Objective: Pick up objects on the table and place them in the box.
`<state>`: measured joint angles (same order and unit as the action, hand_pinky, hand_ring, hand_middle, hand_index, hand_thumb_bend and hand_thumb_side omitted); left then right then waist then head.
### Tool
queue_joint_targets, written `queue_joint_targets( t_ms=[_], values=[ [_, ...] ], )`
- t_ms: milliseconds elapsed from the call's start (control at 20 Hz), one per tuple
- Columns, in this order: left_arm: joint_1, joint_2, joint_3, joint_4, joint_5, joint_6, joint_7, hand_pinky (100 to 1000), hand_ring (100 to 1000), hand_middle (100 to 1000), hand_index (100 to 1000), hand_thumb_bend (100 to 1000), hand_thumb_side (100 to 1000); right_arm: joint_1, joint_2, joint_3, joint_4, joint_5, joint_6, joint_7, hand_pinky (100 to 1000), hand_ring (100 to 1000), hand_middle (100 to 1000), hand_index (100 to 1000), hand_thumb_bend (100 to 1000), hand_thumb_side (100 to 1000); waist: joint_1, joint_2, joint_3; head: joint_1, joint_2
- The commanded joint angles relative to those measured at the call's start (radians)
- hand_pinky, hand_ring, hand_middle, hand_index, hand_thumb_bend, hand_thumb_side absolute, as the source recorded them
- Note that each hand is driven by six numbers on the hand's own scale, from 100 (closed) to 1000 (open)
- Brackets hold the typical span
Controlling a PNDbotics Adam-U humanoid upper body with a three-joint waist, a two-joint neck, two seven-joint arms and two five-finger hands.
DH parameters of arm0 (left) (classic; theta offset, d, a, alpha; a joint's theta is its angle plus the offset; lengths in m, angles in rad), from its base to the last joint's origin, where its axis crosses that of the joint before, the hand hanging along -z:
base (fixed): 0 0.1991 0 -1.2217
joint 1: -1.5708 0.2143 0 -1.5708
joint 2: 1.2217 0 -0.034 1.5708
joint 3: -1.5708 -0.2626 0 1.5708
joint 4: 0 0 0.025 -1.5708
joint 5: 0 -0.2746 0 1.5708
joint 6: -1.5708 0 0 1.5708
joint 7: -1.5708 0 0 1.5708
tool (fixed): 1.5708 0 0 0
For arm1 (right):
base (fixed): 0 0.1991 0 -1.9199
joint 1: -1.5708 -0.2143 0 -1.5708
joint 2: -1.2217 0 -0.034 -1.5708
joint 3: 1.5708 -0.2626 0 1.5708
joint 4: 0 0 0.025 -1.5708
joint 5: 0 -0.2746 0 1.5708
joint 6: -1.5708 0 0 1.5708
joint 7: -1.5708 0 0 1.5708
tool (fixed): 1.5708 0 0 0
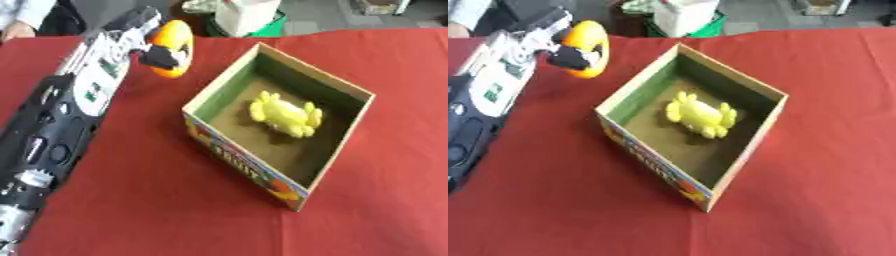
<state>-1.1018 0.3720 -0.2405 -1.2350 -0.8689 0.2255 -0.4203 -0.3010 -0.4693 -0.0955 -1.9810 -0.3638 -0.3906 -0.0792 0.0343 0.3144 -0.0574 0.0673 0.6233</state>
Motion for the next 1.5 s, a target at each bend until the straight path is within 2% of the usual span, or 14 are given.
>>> queue_joint_targets(
  t_ms=[50, 300, 550, 900, 1300, 1450, 1500],
  values=[
    [-0.046, -0.013, -0.022, -0.072, -0.044, -0.034, -0.004, 509, 508, 485, 388, 100, 335, -0.015, -0.019, -0.006, -0.019, -0.01, 0.001, 0.002, 702, 940, 752, 923, 100, 1000, -0.001, -0.026, -0.006, 0.0, -0.007],
    [-0.07, -0.072, -0.067, -0.14, -0.117, -0.078, -0.006, 506, 508, 485, 389, 100, 334, -0.024, -0.021, -0.004, -0.019, -0.023, 0.003, 0.006, 702, 940, 752, 923, 100, 1000, 0.001, -0.029, -0.016, 0.006, -0.01],
    [-0.063, -0.162, -0.098, -0.146, -0.14, -0.089, 0.009, 501, 501, 481, 391, 100, 331, -0.033, -0.021, -0.002, -0.019, -0.033, 0.004, 0.009, 702, 939, 753, 922, 100, 1000, 0.001, -0.029, -0.019, 0.015, -0.014],
    [-0.022, -0.258, -0.146, -0.074, -0.157, -0.095, 0.026, 503, 503, 487, 396, 100, 317, -0.044, -0.018, 0.0, -0.019, -0.041, 0.004, 0.015, 702, 939, 753, 922, 100, 1000, 0.002, -0.026, -0.029, 0.008, -0.009],
    [0.025, -0.301, -0.165, 0.008, -0.188, -0.099, 0.05, 508, 511, 499, 415, 100, 291, -0.046, -0.014, -0.001, -0.019, -0.038, 0.006, 0.017, 703, 940, 752, 923, 100, 1000, 0.002, -0.018, -0.025, -0.027, 0.011],
    [0.039, -0.313, -0.172, 0.029, -0.182, -0.102, 0.038, 531, 532, 523, 462, 100, 281, -0.046, -0.012, -0.001, -0.019, -0.036, 0.008, 0.017, 703, 940, 752, 923, 100, 1000, 0.0, -0.015, -0.022, -0.025, 0.016],
    [0.043, -0.315, -0.173, 0.032, -0.177, -0.103, 0.03, 542, 544, 539, 511, 100, 267, -0.046, -0.011, -0.001, -0.019, -0.036, 0.008, 0.017, 703, 940, 752, 923, 100, 1000, -0.001, -0.015, -0.021, -0.021, 0.018]
  ],
)
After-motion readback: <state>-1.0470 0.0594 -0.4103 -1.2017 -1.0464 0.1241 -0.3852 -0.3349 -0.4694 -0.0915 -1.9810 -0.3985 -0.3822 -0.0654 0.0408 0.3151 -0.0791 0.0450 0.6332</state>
